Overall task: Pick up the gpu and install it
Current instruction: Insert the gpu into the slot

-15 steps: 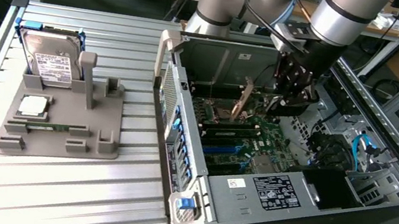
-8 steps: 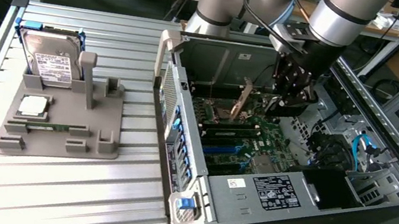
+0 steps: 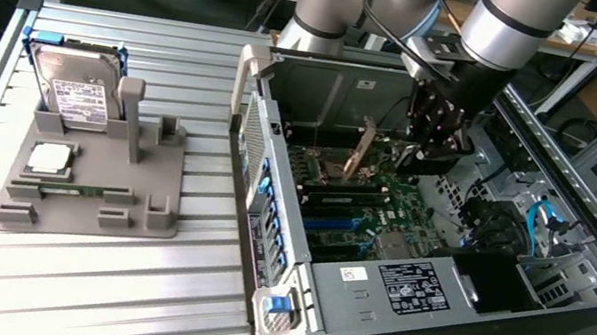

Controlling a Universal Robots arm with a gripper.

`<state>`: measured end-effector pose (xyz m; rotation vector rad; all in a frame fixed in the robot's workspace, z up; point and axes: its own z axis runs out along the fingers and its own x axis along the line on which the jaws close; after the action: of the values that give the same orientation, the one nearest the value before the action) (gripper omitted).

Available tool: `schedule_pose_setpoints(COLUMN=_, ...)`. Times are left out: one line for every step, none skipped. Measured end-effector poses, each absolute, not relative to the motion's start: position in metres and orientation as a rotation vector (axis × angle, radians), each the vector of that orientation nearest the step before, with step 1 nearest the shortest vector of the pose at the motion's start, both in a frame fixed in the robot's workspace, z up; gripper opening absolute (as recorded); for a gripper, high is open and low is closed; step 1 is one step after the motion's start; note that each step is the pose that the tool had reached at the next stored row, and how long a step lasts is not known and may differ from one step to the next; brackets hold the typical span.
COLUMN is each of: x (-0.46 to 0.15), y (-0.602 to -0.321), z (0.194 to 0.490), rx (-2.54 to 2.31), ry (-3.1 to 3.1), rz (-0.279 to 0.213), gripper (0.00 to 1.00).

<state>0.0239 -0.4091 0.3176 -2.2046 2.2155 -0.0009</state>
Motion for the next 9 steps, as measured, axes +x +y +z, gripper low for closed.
schedule_pose_setpoints(x=0.0237, y=-0.4092, z=0.3174, rx=-2.205, ry=2.216, rz=-0.001, gripper=0.30)
schedule_pose_setpoints(x=0.0234, y=-0.4092, z=0.3173, rx=-2.205, ry=2.216, rz=-0.001, gripper=0.30)
schedule_pose_setpoints(x=0.0232, y=-0.4092, z=0.3171, rx=-2.205, ry=2.216, rz=-0.001, gripper=0.30)
schedule_pose_setpoints(x=0.0231, y=-0.4093, z=0.3170, rx=-2.205, ry=2.216, rz=-0.001, gripper=0.30)
schedule_pose_setpoints(x=0.0229, y=-0.4093, z=0.3169, rx=-2.205, ry=2.215, rz=-0.001, gripper=0.30)
schedule_pose_setpoints(x=0.0226, y=-0.4093, z=0.3168, rx=-2.205, ry=2.216, rz=-0.001, gripper=0.30)
schedule_pose_setpoints(x=0.0224, y=-0.4094, z=0.3166, rx=-2.205, ry=2.216, rz=-0.001, gripper=0.30)
schedule_pose_setpoints(x=0.0221, y=-0.4094, z=0.3165, rx=-2.205, ry=2.216, rz=-0.001, gripper=0.30)
schedule_pose_setpoints(x=0.0219, y=-0.4094, z=0.3164, rx=-2.205, ry=2.216, rz=-0.001, gripper=0.30)
